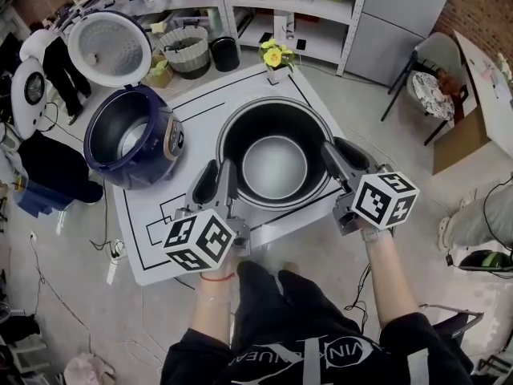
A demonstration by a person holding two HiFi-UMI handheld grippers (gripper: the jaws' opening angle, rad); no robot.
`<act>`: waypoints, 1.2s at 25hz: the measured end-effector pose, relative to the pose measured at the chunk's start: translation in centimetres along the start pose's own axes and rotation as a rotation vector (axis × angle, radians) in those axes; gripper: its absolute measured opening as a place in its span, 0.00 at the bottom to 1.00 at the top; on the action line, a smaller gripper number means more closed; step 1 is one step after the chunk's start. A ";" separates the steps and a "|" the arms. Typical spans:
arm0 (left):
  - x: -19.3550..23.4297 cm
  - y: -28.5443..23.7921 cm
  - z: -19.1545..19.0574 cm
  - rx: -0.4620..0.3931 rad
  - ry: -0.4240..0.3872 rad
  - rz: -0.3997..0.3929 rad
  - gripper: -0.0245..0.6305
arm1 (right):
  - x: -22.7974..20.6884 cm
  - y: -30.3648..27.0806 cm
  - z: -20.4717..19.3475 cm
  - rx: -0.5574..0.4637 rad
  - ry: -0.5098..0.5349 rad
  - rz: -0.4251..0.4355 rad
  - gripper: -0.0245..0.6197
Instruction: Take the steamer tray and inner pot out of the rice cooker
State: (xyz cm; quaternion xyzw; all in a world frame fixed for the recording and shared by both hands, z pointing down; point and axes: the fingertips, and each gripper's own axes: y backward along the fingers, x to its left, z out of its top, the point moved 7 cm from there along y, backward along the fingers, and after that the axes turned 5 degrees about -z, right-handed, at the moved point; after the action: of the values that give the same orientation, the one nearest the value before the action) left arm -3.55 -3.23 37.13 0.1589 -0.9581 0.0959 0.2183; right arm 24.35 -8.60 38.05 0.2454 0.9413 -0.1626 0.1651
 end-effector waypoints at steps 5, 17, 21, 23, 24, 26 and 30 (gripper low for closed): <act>0.4 -0.1 -2.2 0.050 0.017 0.020 0.22 | -1.1 0.2 -2.0 0.035 -0.015 -0.012 0.20; 1.5 -1.2 -5.3 0.132 0.044 0.046 0.22 | -3.4 -0.6 -5.0 0.088 -0.046 -0.027 0.19; 1.4 -1.8 -5.7 0.145 0.040 0.043 0.22 | -4.1 -0.9 -5.3 0.094 -0.046 -0.033 0.18; 1.4 -2.1 -5.7 0.149 0.041 0.042 0.22 | -4.4 -1.0 -5.3 0.097 -0.046 -0.034 0.18; 1.3 -2.2 -5.8 0.151 0.042 0.041 0.22 | -4.6 -1.0 -5.3 0.098 -0.046 -0.035 0.18; 1.2 -2.4 -5.9 0.160 0.046 0.039 0.22 | -4.8 -0.9 -5.2 0.100 -0.047 -0.041 0.18; 1.1 -2.6 -6.1 0.175 0.039 0.038 0.22 | -5.0 -0.8 -5.1 0.101 -0.049 -0.045 0.18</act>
State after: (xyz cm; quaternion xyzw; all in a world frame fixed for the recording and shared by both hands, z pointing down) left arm -1.20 -4.39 43.35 0.1572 -0.9444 0.1867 0.2204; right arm 26.90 -9.37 44.71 0.2284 0.9328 -0.2196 0.1717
